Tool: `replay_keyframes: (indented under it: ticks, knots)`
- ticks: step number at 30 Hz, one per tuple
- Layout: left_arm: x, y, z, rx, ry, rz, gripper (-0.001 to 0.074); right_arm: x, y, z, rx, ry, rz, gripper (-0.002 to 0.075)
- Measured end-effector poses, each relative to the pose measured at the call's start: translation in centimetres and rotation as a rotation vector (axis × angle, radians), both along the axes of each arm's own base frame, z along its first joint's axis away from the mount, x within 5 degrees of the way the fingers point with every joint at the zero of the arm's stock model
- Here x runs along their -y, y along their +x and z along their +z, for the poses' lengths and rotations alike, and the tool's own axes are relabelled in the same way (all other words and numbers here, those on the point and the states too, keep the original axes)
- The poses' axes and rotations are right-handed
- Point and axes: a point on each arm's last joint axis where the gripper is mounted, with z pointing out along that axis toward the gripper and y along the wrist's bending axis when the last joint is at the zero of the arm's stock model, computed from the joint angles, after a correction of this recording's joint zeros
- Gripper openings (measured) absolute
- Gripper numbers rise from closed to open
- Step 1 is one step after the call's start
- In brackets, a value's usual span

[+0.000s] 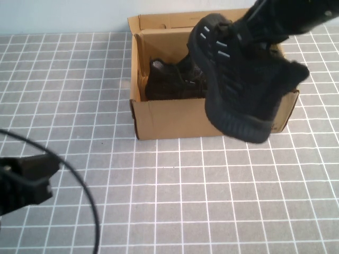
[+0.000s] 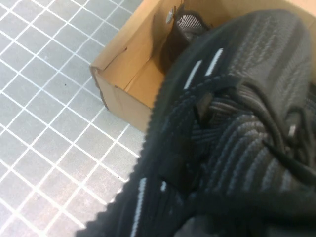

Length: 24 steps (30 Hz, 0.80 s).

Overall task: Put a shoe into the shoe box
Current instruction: Hand over the shoe

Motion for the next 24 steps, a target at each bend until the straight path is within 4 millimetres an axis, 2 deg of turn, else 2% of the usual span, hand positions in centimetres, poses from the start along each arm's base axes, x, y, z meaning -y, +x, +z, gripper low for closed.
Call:
replay_keyframes:
  ticks: [6, 11, 18, 24]
  knots:
    - [1.3, 2.0, 1.1, -0.042, 0.030, -0.179, -0.0001, -0.8, 2.5, -0.3, 0.004, -0.060, 0.075, -0.0006]
    - [2.2, 3.9, 2.5, -0.042, 0.018, -0.303, -0.0001, -1.4, 3.7, 0.0, 0.030, -0.088, 0.111, -0.0006]
    - [3.0, 7.0, 5.1, 0.008, 0.062, -0.433, -0.0001, -2.5, 3.7, 0.4, 0.023, -0.094, 0.287, -0.0006]
    - [3.9, 10.5, 7.4, 0.040, 0.050, -0.542, -0.0001, -2.8, 3.6, 0.1, 0.024, -0.108, 0.364, -0.0006]
